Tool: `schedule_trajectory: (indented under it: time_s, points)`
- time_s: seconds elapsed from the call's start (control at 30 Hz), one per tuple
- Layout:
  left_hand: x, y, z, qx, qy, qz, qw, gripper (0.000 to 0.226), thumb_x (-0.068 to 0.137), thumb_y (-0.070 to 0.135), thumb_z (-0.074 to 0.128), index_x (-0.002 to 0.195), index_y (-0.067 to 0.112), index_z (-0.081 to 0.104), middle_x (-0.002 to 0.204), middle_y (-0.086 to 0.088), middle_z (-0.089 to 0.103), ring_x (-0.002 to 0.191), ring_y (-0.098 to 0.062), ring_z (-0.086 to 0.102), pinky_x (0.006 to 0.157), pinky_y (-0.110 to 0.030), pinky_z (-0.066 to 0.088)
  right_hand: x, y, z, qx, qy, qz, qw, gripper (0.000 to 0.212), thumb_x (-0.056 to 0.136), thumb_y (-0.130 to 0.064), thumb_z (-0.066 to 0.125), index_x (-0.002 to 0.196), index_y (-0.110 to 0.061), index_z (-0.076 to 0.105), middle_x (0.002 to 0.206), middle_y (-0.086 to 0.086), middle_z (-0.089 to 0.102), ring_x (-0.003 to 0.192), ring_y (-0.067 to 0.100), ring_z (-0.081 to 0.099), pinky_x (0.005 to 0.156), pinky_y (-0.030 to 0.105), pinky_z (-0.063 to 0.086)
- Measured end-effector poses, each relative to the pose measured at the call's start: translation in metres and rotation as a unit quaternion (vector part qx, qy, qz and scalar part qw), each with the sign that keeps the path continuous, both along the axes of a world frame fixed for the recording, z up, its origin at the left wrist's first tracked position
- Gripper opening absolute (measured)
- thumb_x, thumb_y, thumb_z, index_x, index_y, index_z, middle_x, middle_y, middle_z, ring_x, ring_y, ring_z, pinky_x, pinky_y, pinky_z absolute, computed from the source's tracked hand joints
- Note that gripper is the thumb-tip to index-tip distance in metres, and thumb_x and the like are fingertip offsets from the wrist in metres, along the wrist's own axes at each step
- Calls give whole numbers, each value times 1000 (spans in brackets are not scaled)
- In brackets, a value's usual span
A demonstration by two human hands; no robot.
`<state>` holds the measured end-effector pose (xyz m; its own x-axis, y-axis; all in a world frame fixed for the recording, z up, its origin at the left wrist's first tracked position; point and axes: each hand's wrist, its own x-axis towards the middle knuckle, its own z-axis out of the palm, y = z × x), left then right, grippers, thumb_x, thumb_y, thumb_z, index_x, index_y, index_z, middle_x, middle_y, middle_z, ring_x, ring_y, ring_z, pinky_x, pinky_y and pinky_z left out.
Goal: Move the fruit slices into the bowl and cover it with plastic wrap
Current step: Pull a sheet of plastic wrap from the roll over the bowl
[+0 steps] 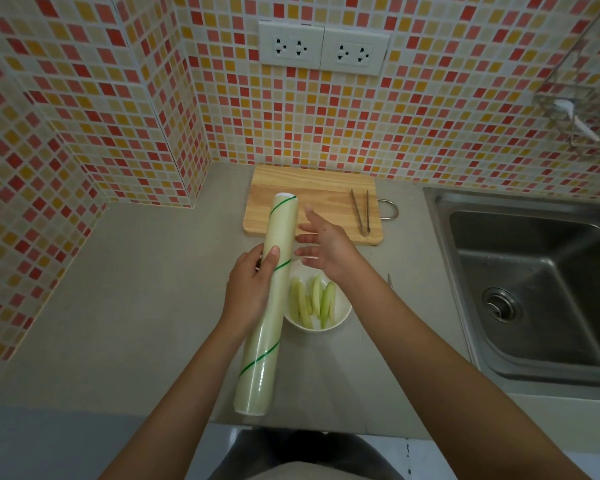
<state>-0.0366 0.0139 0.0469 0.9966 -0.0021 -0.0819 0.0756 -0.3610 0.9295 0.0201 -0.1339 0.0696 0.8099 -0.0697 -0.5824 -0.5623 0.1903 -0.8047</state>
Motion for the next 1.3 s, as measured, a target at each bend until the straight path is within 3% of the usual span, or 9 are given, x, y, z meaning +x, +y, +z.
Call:
schedule_trajectory:
  time_s: [0.17,0.3,0.37,0.47,0.6,0.8,0.97,1.13,1.3]
  points:
    - [-1,-3,0,-22,11,7,1000,36,97,46,44,95,18,67,93,-11,66,87,-24,63,81,-45,50,5,6,-8,109,9,-50,993,17,91,-25,62,85,-9,59,79,7,56,57,18,50,51,26,41]
    - [-3,-2,2,-36,13,6,999,42,89,54,43,99,23,68,95,-8,67,88,-21,64,81,-42,50,5,7,-9,115,56,-36,991,40,89,-41,60,102,-3,58,81,8,59,65,21,55,56,30,46]
    - [-5,-3,3,-47,13,4,999,40,88,54,44,98,24,69,94,-7,67,85,-19,64,79,-39,50,5,8,-8,149,55,-37,987,34,92,-38,57,98,-4,59,83,8,59,70,20,56,62,29,47]
    - [-5,-3,3,-48,15,10,999,39,88,54,44,93,23,68,91,-9,66,79,-17,61,74,-36,48,8,8,-6,174,36,-64,982,16,94,-21,56,86,-7,58,79,6,56,62,16,50,48,22,44]
    - [-4,-1,2,-39,23,13,999,41,87,55,43,88,21,66,88,-11,65,76,-18,59,73,-38,46,11,6,-4,171,27,-86,981,15,94,-8,55,80,-4,56,72,8,51,57,16,46,39,17,45]
    - [-7,-1,0,-27,31,8,999,37,92,51,45,94,21,67,90,-7,67,82,-20,63,76,-38,48,4,4,-11,196,77,-27,977,29,93,-35,56,92,-6,57,79,7,57,66,17,55,52,25,49]
    - [-9,1,-2,-4,33,6,999,33,98,43,45,90,18,66,87,-8,67,80,-20,62,75,-38,48,-2,8,-17,209,54,-54,975,19,95,-19,54,85,-4,57,71,4,51,59,14,48,44,19,47]
    - [-12,3,-5,72,21,-3,997,36,99,46,40,91,18,61,89,-13,62,84,-28,60,76,-41,46,3,8,-12,16,-59,-66,996,24,95,-8,52,72,-6,51,68,8,50,53,16,46,46,24,43]
    - [-11,-3,1,123,4,13,992,36,98,49,38,103,23,62,91,-4,57,82,-19,57,70,-33,39,-8,21,-9,-197,-95,-29,975,47,93,-51,46,74,-8,49,62,5,56,41,17,54,35,20,40]
